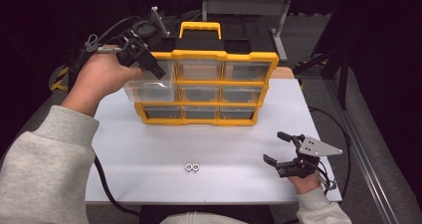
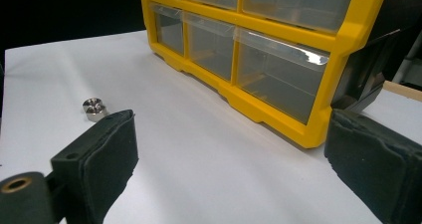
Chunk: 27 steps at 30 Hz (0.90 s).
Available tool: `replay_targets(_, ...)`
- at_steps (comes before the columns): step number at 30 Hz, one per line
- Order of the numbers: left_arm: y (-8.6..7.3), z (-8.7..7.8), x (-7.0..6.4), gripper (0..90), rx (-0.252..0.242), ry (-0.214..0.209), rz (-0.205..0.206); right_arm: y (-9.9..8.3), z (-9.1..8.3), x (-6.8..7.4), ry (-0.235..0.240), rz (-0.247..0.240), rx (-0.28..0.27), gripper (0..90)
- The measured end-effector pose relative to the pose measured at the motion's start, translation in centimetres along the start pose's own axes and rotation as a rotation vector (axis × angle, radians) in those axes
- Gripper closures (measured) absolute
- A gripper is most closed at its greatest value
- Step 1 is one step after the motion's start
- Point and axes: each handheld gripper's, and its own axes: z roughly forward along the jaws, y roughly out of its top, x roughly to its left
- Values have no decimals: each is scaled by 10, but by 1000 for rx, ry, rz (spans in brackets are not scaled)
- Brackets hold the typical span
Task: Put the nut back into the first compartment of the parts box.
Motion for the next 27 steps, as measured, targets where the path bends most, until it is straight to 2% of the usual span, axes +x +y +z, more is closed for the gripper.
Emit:
replay_targets(4, 1, 8, 0, 697, 27, -3, -15, 0, 0, 0, 0, 0, 0, 71)
replay_targets(9, 2, 13, 1, 697, 37, -6, -29, 0, 0, 0, -3, -2, 2, 71)
replay_targets(12, 4, 17, 2, 697, 63, -3, -51, 0, 1, 0, -3, -3, 3, 71)
replay_targets(27, 8, 31, 4, 695, 150, -16, -75, 0, 0, 0, -4, -4, 2, 71)
